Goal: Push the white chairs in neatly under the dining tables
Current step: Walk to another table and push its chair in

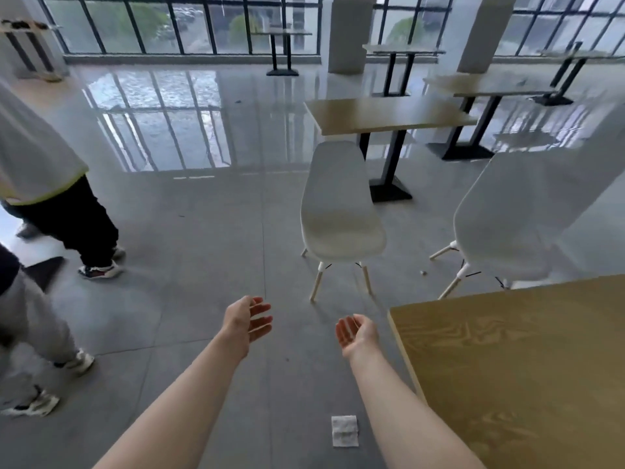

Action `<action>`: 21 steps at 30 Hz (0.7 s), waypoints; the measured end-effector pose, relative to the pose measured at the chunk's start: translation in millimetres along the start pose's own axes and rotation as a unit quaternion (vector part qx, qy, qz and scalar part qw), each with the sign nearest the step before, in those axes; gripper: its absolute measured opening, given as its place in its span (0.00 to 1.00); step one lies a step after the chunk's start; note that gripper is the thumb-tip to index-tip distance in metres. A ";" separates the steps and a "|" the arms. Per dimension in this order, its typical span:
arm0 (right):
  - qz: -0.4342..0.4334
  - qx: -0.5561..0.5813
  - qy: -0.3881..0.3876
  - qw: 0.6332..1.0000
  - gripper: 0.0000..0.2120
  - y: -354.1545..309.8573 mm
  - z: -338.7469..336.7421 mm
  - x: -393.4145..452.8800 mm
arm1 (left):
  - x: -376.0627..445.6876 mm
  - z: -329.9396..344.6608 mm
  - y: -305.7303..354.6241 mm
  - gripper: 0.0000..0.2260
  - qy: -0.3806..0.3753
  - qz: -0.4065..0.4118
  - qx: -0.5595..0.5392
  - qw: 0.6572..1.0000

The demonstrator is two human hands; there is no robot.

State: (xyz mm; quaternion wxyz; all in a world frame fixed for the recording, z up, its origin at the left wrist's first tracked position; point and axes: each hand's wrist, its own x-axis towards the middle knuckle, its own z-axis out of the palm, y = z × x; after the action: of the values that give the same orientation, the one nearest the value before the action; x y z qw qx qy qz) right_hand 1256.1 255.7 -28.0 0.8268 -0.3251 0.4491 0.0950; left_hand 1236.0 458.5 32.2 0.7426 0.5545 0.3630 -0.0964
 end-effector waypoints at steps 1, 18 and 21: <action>-0.003 0.005 -0.003 1.000 0.09 -3.7 23.0 9.3 | 18.5 -1.1 21.0 0.11 0.001 0.008 -0.001 1.000; -0.074 0.102 0.039 0.991 0.09 -69.4 384.6 206.0 | 370.5 58.7 323.8 0.11 -0.089 0.011 0.067 0.994; -0.075 0.129 0.055 0.987 0.09 -89.8 439.8 243.7 | 424.5 91.6 372.3 0.12 -0.108 0.005 0.084 0.991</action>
State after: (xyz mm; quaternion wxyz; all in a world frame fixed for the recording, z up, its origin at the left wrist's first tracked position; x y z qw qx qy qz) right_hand 1736.9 427.6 -14.0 0.8405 -0.2532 0.4770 -0.0442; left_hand 1783.5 623.1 49.6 0.7288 0.6029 0.2685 -0.1824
